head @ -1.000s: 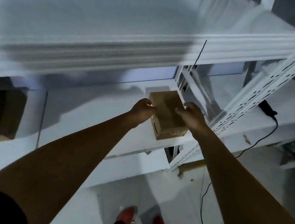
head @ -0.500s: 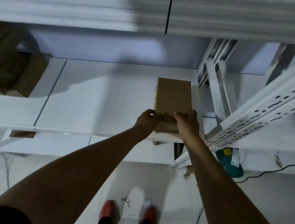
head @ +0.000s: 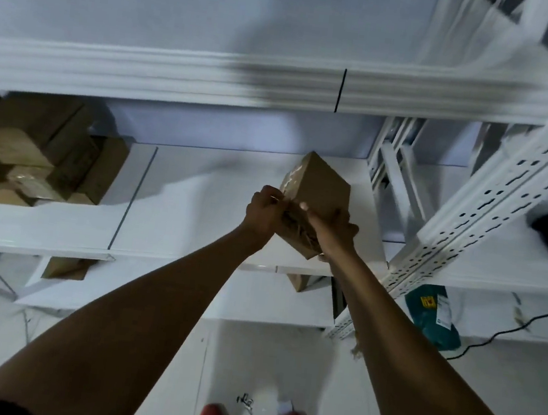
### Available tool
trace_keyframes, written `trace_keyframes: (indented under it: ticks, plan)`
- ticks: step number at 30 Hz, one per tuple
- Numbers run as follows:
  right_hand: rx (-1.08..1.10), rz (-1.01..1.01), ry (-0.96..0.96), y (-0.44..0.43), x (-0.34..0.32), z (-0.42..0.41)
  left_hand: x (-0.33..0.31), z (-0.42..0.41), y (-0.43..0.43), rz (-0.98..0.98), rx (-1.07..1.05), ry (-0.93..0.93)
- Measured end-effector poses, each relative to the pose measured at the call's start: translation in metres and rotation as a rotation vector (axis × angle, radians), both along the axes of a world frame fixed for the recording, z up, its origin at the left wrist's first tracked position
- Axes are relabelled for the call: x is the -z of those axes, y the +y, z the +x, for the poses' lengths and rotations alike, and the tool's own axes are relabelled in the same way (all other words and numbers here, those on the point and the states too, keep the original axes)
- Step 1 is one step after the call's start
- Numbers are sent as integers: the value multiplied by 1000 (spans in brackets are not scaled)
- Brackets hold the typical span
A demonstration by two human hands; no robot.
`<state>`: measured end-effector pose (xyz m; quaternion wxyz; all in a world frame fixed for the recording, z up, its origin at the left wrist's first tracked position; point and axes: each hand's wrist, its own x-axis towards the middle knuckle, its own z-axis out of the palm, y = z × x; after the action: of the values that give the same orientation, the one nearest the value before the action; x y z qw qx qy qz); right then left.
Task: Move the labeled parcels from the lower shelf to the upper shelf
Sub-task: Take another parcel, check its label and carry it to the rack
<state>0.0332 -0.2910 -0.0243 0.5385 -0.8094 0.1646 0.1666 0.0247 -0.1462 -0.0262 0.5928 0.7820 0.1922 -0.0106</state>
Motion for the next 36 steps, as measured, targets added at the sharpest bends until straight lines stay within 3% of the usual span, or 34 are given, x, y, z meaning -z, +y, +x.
trace_keyframes:
  ticks: [6, 10, 15, 19, 23, 28, 32, 34, 36]
  plan:
    - [13, 24, 33, 19, -33, -8, -34, -20, 4, 140, -2, -313]
    - [47, 48, 34, 20, -46, -10, -41, -27, 3, 212, 51, -421]
    - [139, 346, 101, 12, -36, -2, -52, -38, -2, 246, 110, -543]
    - [149, 573, 135, 8, -56, -19, -50, -41, 5, 250, -36, -602]
    - [196, 814, 207, 1, -52, -14, -54, -37, 12, -72, -184, -375]
    - [177, 1007, 290, -3, -49, -14, -42, -25, 22, -266, -204, -39]
    - [101, 1122, 410, -8, -38, -17, -41, -26, 28, -589, -76, 92]
    - [109, 1079, 418, -12, -31, -16, -37, -26, 31, -673, -59, 78]
    - [140, 904, 356, -16, -26, -13, -35, -29, 35, -668, -85, 53]
